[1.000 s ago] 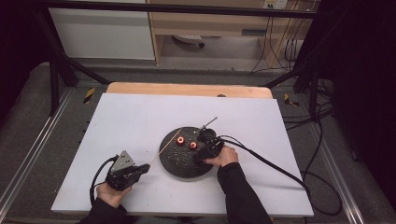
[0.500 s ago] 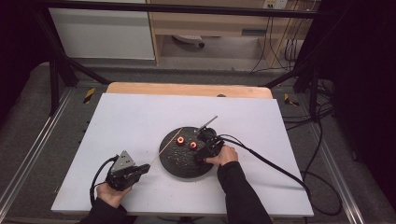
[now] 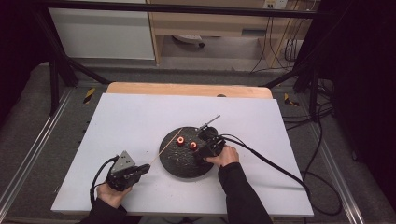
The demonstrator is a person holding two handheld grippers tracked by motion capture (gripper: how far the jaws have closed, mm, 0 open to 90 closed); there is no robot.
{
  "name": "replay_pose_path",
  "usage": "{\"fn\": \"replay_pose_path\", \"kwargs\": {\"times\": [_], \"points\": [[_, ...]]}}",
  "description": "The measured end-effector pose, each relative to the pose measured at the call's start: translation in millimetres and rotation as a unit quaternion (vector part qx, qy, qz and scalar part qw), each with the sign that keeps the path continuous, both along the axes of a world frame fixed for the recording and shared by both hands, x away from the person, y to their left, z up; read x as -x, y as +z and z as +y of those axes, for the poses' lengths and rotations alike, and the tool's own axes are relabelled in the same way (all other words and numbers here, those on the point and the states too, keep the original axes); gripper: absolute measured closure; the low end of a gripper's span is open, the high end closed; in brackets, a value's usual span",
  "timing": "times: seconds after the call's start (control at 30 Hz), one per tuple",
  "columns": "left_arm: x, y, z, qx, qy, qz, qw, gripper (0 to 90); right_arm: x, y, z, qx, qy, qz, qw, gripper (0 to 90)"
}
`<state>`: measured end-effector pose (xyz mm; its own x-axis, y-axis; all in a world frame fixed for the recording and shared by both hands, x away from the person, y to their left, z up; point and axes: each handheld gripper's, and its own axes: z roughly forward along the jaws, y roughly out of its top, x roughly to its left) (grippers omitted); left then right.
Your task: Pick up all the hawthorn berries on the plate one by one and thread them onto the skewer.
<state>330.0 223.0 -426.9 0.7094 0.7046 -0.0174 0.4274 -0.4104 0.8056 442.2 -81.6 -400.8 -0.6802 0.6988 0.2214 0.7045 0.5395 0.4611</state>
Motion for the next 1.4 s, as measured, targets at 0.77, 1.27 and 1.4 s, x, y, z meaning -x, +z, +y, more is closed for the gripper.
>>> {"fn": "replay_pose_path", "kwargs": {"times": [0.77, 1.27, 1.4], "points": [[5.7, -1.5, -6.2, 0.006, 0.003, -0.012, 0.9999, 87.8, 33.6, 19.5, -38.1, -0.245, -0.095, -0.109, 0.9587, 60.4], [8.1, -2.2, -7.7, 0.022, 0.005, -0.012, 0.9997, 87.7, 41.8, 5.1, -32.5, -0.348, -0.148, -0.151, 0.9133, 60.4], [8.5, -2.5, -8.4, 0.026, 0.005, -0.011, 0.9996, 87.6, 42.3, 0.9, -28.0, -0.368, -0.16, -0.162, 0.9013, 60.4]]}}
